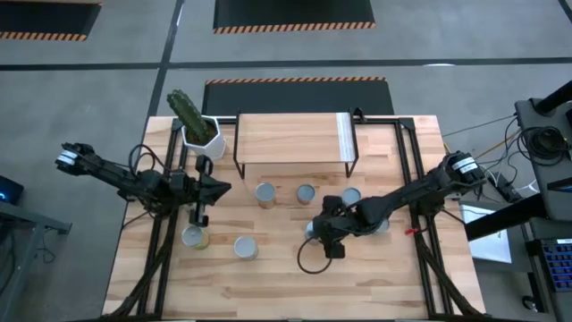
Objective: Pick and place cans onto a shelf
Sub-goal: Put the canned tomatoes on the shelf
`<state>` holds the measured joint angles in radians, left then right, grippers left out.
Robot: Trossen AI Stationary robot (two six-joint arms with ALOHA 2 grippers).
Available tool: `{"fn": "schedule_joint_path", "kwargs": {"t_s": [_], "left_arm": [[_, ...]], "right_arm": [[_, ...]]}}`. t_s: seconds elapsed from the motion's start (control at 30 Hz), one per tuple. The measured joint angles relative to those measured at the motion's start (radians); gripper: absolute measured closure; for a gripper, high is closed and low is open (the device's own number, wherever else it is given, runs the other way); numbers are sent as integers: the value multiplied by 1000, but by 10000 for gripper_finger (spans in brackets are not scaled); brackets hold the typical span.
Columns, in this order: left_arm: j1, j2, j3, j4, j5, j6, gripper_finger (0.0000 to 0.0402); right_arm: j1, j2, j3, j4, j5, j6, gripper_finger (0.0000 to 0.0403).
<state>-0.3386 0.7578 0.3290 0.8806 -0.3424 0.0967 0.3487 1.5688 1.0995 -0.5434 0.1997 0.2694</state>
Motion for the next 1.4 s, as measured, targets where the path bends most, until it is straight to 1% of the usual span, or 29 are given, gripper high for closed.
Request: {"fn": "schedule_joint_path", "kwargs": {"t_s": [0.27, 0.43, 0.8, 0.87, 0.97, 1.07, 1.13, 1.27, 1.4], "left_arm": [[0, 2, 0, -8, 0, 0, 402], [0, 2, 0, -8, 0, 0, 402], [0, 3, 0, -13, 0, 8, 402], [0, 1, 0, -54, -13, 55, 402], [0, 8, 0, -169, -15, 101, 402], [0, 24, 0, -235, -10, 74, 402], [0, 41, 0, -233, -8, 76, 402], [0, 69, 14, -232, -8, 143, 402], [2, 105, 26, -228, -9, 221, 402]], "right_arm": [[-3, -2, -6, 63, -2, -44, 98], [-3, -2, -7, 77, -2, -72, 121], [-3, -31, 1, 79, -26, -49, 114], [-3, -46, 17, 77, -35, -44, 114], [-3, -76, 50, 76, -51, -40, 113], [-4, -101, 98, 41, -51, -22, 113], [-15, -114, 141, -9, -48, -18, 113], [-63, -119, 248, -106, -42, -31, 113], [-120, -114, 340, -170, -41, -108, 113]]}}
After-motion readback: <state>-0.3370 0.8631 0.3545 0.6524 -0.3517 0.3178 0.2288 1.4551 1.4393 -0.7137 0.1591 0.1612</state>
